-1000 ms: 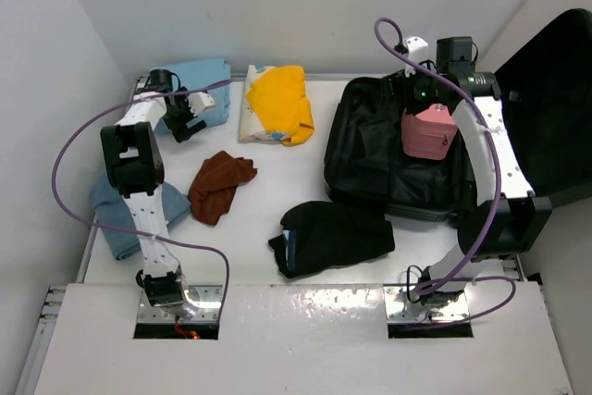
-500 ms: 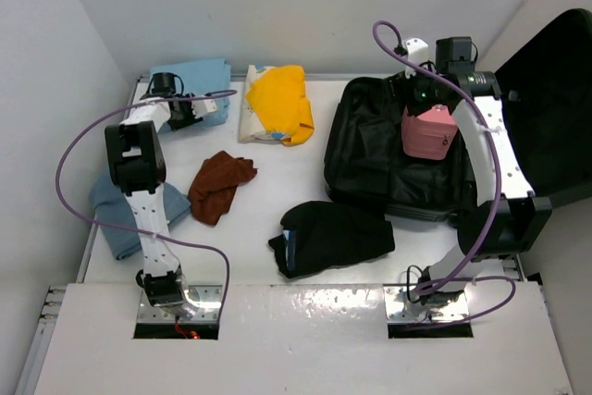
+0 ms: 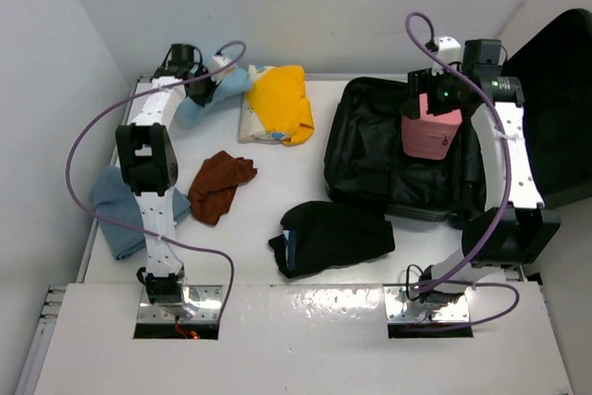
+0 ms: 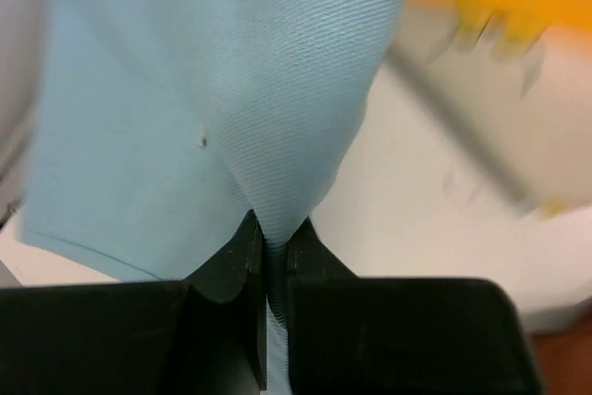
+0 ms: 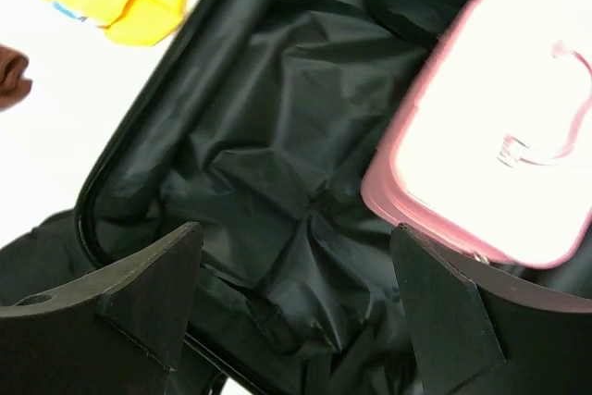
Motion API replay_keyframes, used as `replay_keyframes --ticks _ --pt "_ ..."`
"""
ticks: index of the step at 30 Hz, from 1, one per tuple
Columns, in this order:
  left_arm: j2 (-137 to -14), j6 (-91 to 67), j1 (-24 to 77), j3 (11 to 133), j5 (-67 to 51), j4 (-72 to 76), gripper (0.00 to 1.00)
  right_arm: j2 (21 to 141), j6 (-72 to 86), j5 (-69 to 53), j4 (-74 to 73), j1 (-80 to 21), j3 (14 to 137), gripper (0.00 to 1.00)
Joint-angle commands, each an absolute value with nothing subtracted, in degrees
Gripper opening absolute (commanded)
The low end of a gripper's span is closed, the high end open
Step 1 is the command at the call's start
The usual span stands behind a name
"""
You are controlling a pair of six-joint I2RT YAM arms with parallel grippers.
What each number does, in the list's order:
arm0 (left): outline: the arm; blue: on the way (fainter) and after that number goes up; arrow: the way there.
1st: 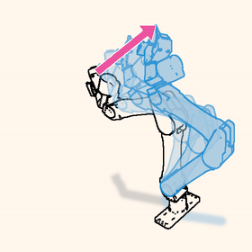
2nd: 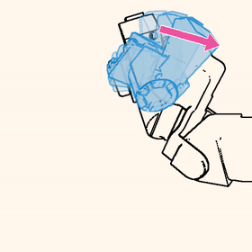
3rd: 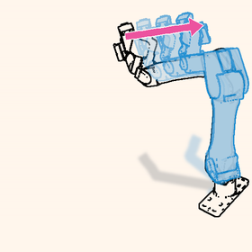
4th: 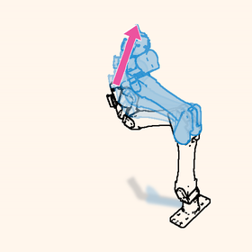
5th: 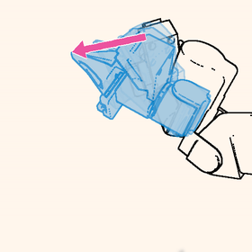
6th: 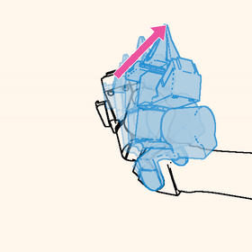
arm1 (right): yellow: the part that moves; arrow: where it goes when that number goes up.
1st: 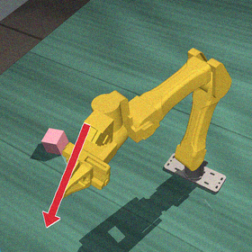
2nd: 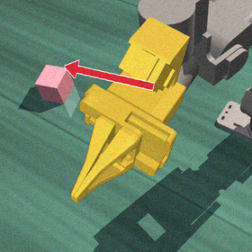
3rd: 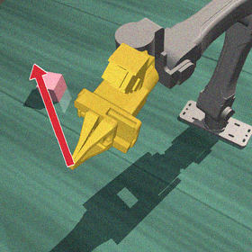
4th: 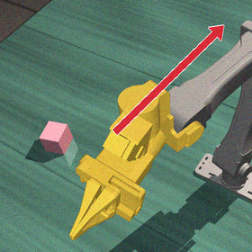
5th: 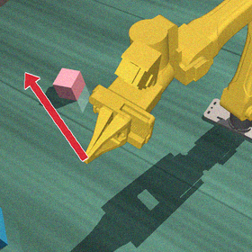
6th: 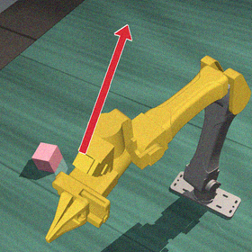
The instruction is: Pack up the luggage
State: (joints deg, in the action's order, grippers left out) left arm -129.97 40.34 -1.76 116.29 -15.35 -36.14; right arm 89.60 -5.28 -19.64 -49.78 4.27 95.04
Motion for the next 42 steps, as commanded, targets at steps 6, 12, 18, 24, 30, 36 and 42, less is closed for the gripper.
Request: replay_keyframes --ticks 6,12,18,24,30,36,42 --pt "-122.78 3.97 8.08 128.31 -23.19 -38.06 0.0 87.63 -0.44 -23.11 -50.62 9.13 96.77 0.82" --pt "-121.03 -5.25 15.63 127.79 -29.59 -38.58 0.0 85.35 -0.62 -24.43 -53.17 12.74 96.16 0.82" --pt "-128.39 -21.49 21.95 135.51 -39.45 -36.57 0.0 83.67 -0.44 -27.33 -54.93 16.87 95.1 0.82" --pt "-129.02 -35.23 29.77 134.74 -38.25 -19.96 0.0 82.79 -0.44 -30.14 -56.69 21.26 95.45 0.82" --pt "-132.53 -43.92 36.99 134.74 -37.1 -10.13 0.0 82.01 -1.05 -32.08 -57.57 24.42 95.1 0.82" --pt "-139.46 -59.26 40.43 134.74 -36.82 11.0 0.0 81.12 -2.98 -34.01 -59.15 27.33 94.57 0.82" --pt "-144.75 -69.77 44.12 135.26 -34.01 28.99 0.0 80.42 -5.09 -35.68 -61.08 30.4 94.66 0.82"
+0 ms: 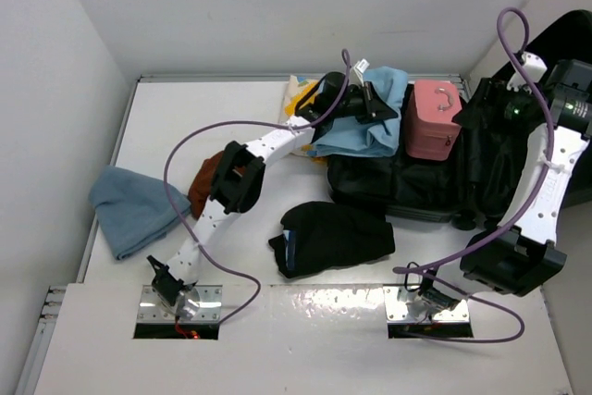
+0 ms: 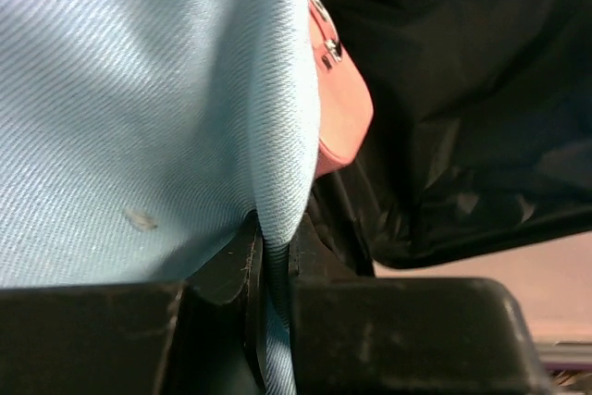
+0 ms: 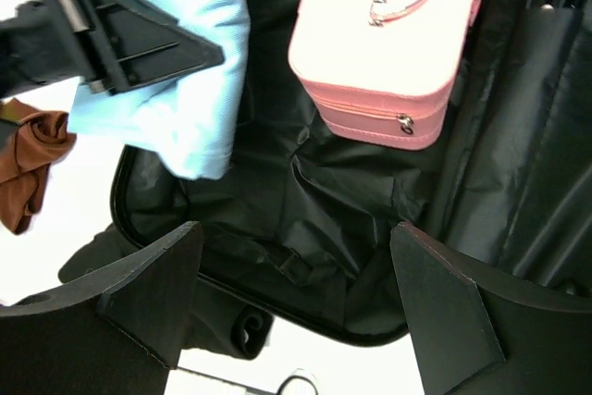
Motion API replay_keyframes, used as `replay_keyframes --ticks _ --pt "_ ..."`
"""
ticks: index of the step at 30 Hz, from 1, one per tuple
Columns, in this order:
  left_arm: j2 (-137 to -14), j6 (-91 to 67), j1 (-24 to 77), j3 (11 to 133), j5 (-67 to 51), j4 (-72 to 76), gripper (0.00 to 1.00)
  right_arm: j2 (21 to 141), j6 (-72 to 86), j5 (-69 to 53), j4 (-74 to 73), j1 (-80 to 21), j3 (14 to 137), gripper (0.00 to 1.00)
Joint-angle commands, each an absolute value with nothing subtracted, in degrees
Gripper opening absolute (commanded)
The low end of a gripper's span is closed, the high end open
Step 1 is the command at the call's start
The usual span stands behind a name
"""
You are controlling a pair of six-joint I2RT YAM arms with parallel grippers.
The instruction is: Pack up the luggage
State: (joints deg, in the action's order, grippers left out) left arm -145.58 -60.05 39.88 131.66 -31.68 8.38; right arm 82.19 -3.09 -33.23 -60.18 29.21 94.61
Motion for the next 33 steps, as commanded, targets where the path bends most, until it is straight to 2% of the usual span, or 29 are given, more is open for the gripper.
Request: replay_keyframes --ticks 1,10,17,27,32,33 --pt "-144.76 -70.48 44.99 135.26 -34.01 29.7 0.0 80.42 -5.36 -35.68 -61.61 30.93 94.66 0.82" --pt "-148.53 -74.44 47.37 137.46 -33.49 35.42 0.0 80.95 -6.94 -36.12 -63.54 31.9 96.94 0.82" --pt "-149.06 -77.87 47.37 130.7 -33.49 36.12 0.0 82.18 -6.33 -35.86 -65.13 31.73 99.32 0.82" --pt "-145.02 -70.86 38.24 117.87 -29.44 26.82 0.0 80.95 -4.83 -35.77 -61.09 26.2 95.98 0.82" --pt "-143.61 -64.08 33.32 119.17 -23.83 15.15 0.0 80.77 -5.36 -33.32 -58.8 19.61 94.22 0.82" --pt "-143.09 -61.29 32.79 120.22 -22.77 13.2 0.04 80.77 -5.88 -32.96 -58.62 16.73 94.04 0.82"
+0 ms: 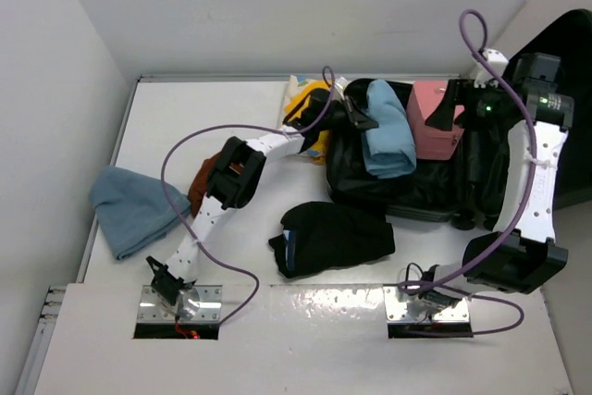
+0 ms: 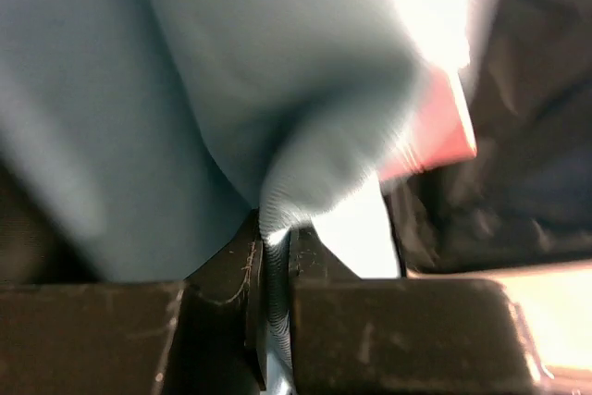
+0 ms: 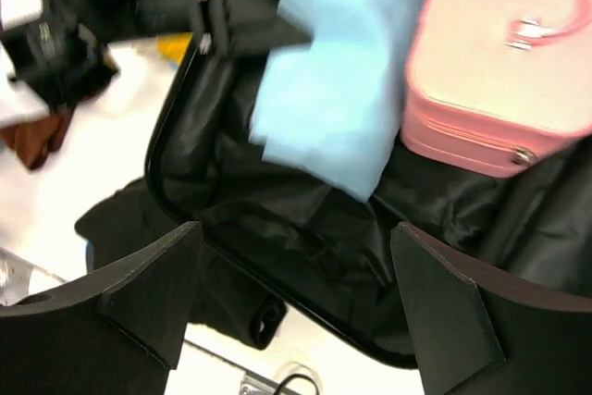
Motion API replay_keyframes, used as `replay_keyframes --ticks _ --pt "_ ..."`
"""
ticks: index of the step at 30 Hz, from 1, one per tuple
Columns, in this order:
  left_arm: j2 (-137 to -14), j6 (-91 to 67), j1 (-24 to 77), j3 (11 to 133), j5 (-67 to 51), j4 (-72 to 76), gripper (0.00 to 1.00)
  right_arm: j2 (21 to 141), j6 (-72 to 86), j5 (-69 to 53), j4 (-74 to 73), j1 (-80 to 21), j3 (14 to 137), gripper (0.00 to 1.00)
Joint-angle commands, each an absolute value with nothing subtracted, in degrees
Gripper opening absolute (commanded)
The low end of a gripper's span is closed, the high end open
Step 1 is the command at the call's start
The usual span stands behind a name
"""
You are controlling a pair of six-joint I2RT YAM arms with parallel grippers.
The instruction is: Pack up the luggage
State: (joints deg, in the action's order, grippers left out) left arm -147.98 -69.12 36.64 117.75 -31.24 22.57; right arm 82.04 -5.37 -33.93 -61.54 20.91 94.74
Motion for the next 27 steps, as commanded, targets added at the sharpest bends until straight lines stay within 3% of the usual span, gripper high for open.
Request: replay_keyframes --ticks 1,2,3,5,6,7,14,19,27 --pt "-143.09 -59.61 32.09 122.24 -20.76 11.62 0.05 80.77 -6.06 -32.35 -58.01 15.74 93.0 0.82" --pt "-143.09 -57.68 32.08 124.0 -19.79 9.86 0.05 80.77 -7.2 -30.95 -57.92 14.78 92.55 0.82" --pt "-143.09 -55.57 32.08 126.01 -18.47 4.36 0.14 80.95 -7.47 -30.42 -57.57 12.76 92.11 0.82" --pt "-142.56 -51.51 32.08 128.05 -18.45 2.81 0.49 81.03 -7.47 -27.35 -55.73 9.85 89.23 0.81" --pt "-141.69 -51.5 31.38 128.06 -19.85 2.81 0.86 80.86 -7.47 -26.55 -54.07 8.19 88.43 0.81" --pt "-141.68 -50.98 31.38 128.06 -21.26 2.81 1.0 80.95 -7.38 -24.45 -53.1 6.43 86.42 0.8" --pt "-127.81 -46.52 29.1 117.17 -28.83 11.95 1.0 83.57 -4.31 -9.77 -37.21 -3.06 77.26 0.64" --pt "-118.06 -40.45 25.23 113.82 -22.07 3.21 1.0 87.7 -0.44 -2.48 -25.6 -7.63 74.27 0.64" --pt "-117.76 -25.51 19.34 111.53 1.09 -18.34 1.0 104.11 0.7 1.67 -25.47 -15.02 79.87 0.61"
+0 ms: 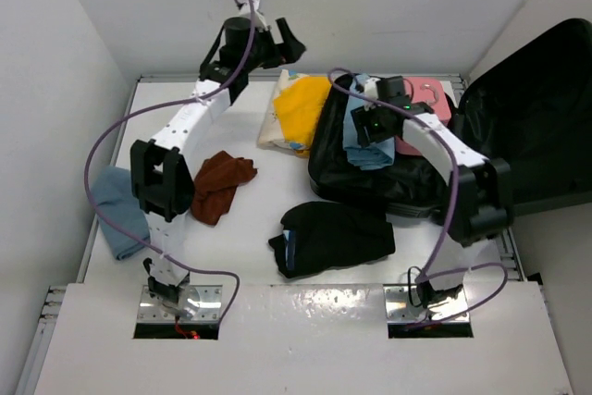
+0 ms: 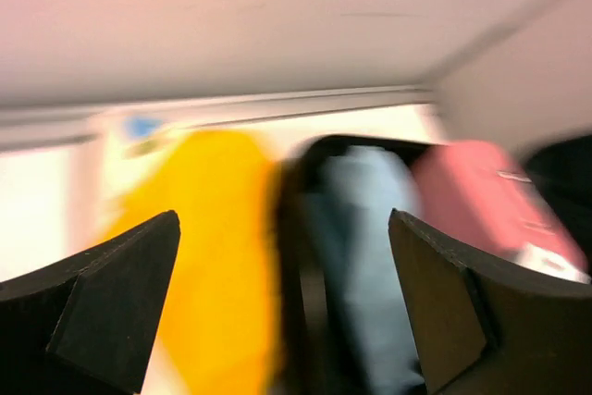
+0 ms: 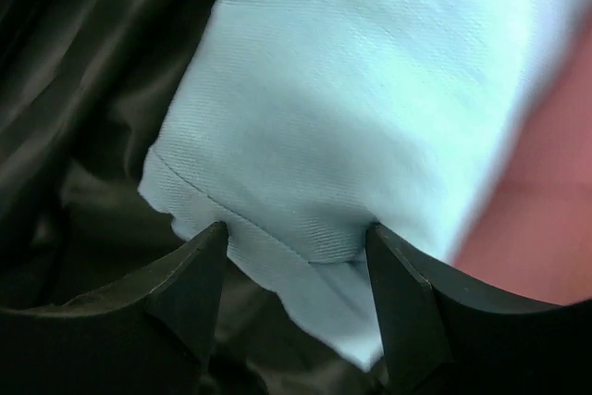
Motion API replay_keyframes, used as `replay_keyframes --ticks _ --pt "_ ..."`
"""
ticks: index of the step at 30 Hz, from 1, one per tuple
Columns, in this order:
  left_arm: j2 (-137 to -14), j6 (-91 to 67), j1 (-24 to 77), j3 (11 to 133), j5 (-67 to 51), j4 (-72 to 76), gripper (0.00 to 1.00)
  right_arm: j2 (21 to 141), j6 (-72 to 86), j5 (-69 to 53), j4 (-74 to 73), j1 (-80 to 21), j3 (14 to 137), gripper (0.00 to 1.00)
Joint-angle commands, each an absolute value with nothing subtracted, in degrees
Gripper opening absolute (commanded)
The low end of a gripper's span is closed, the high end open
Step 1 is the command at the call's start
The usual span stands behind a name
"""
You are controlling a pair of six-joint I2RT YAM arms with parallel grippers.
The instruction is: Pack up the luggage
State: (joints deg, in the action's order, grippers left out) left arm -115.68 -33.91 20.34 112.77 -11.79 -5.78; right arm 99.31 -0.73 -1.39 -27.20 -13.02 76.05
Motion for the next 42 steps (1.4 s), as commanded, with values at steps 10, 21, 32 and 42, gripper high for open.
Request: replay_keyframes --ticks 10,21,32,42 --pt "-125.24 -28.47 11.08 105.56 -17.29 -15.75 1.0 104.79 2.11 0.53 -29.35 -15.91 79.72 0.77" --pt "-140.88 -36.11 10.02 113.29 -29.07 -3.62 1.0 93.87 3.52 -8.94 -41.3 -14.15 90.96 0.85" --pt "-152.75 -50.97 10.02 115.05 -43.24 14.33 0.96 88.16 2.72 -10.55 -51.06 -9.5 94.04 0.84" --pt "-137.41 -42.48 10.01 114.25 -43.79 19.69 0.0 81.75 1.58 -10.37 -50.81 -2.73 91.15 0.72"
